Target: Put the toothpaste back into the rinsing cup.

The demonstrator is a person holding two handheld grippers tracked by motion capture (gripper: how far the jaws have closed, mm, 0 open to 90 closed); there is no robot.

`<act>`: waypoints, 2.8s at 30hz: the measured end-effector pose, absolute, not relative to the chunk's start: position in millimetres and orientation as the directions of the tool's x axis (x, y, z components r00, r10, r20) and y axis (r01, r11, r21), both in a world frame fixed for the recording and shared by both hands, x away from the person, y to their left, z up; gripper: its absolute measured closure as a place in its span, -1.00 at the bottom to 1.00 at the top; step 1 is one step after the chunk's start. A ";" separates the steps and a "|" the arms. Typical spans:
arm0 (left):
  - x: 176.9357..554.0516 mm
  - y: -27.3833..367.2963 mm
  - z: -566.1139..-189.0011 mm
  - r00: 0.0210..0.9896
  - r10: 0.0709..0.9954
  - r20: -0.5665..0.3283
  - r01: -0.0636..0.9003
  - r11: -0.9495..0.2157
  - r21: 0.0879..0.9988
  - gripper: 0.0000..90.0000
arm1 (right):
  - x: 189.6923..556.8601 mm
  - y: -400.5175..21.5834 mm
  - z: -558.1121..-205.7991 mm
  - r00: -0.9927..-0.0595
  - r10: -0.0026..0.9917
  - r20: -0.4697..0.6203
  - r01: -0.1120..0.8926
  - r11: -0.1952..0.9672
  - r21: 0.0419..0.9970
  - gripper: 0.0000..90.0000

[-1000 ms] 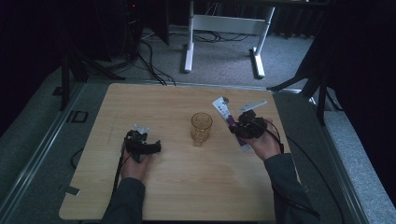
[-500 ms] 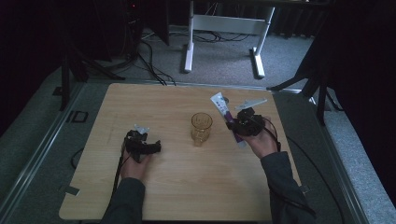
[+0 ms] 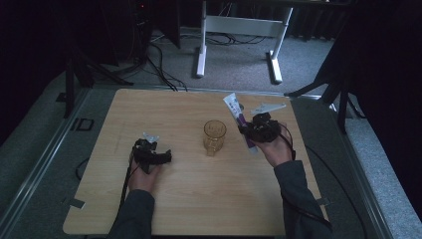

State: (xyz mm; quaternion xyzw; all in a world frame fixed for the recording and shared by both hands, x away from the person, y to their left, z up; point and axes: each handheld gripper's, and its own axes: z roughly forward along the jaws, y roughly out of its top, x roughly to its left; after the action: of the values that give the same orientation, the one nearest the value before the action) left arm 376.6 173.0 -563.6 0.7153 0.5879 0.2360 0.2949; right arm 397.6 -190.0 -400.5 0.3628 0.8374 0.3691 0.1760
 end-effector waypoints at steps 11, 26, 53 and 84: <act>376.6 173.2 -563.5 0.199 0.980 -0.007 0.703 -0.138 0.698 -0.80 | 399.8 -189.0 -399.2 -0.669 0.743 0.002 0.470 0.422 0.775 0.62; 376.6 173.2 -563.4 0.200 0.980 -0.007 0.703 -0.138 0.698 -0.80 | 402.7 -184.0 -399.7 -0.677 0.736 0.022 0.444 0.384 0.810 0.62; 376.6 173.2 -563.4 0.200 0.980 -0.007 0.703 -0.139 0.698 -0.80 | 412.3 -171.8 -404.3 -0.680 0.731 0.054 0.423 0.331 0.843 0.62; 376.8 173.1 -563.5 0.200 0.980 -0.008 0.703 -0.138 0.698 -0.80 | 419.4 -168.1 -405.9 -0.665 0.742 0.083 0.409 0.269 0.872 0.62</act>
State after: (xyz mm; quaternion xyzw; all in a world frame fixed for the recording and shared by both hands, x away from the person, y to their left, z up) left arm 376.8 173.1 -563.5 0.7165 0.5871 0.2355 0.2941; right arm 419.4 -168.1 -405.9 0.3701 0.7773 0.4780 0.1742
